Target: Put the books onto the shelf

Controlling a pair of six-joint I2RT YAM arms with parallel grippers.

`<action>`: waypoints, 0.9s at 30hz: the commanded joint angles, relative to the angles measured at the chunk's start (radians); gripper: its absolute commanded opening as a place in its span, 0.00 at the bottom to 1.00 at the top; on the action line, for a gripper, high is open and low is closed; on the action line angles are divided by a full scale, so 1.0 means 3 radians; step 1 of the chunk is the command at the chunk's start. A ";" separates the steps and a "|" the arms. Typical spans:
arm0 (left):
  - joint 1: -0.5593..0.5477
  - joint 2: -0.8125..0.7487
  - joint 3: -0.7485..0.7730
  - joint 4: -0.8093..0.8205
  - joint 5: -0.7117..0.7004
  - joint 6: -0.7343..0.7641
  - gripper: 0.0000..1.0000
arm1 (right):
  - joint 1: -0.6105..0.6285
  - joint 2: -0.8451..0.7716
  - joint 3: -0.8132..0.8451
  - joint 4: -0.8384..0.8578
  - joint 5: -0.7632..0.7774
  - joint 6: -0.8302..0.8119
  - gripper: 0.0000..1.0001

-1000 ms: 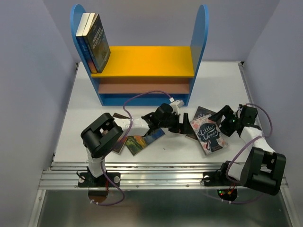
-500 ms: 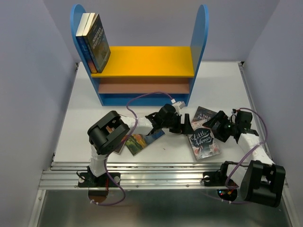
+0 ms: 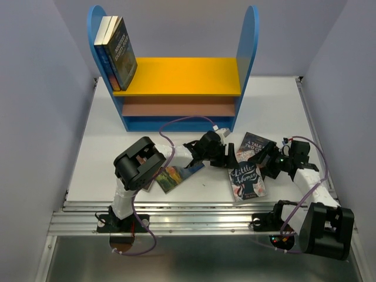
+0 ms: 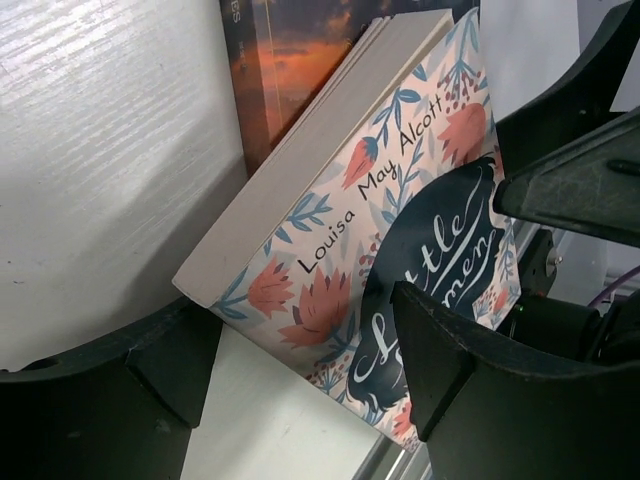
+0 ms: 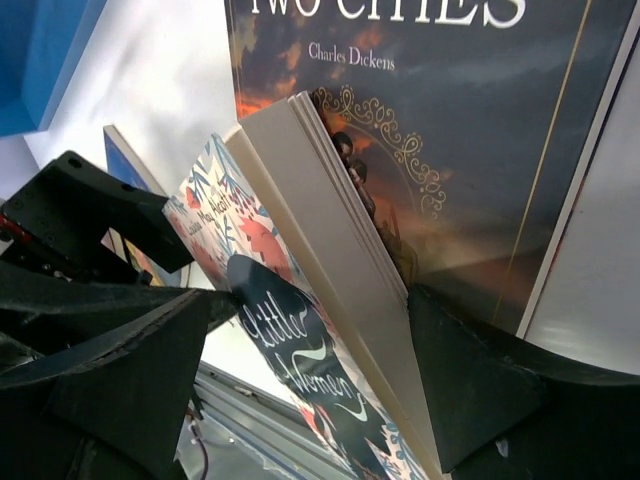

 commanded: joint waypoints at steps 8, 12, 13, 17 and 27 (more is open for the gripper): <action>-0.0029 -0.0003 0.0075 0.0284 0.0160 -0.0026 0.58 | 0.0239 -0.0048 -0.0366 0.0031 -0.0220 0.0162 0.70; -0.0034 -0.0064 0.0014 0.0411 0.0242 -0.0046 0.52 | 0.0305 -0.0007 -0.0412 0.0128 -0.0220 0.0223 0.67; -0.0029 -0.0095 -0.0002 0.0447 0.0257 -0.0061 0.50 | 0.0346 0.0003 -0.0412 0.0159 -0.0215 0.0239 0.67; -0.0029 -0.0202 -0.0068 0.0473 0.0237 -0.0077 0.22 | 0.0433 0.0100 -0.0428 0.0297 -0.0195 0.0300 0.66; -0.0008 -0.0866 -0.0252 -0.0042 -0.0361 0.0224 0.00 | 0.0433 0.0243 -0.0249 0.0272 0.0224 0.0316 0.67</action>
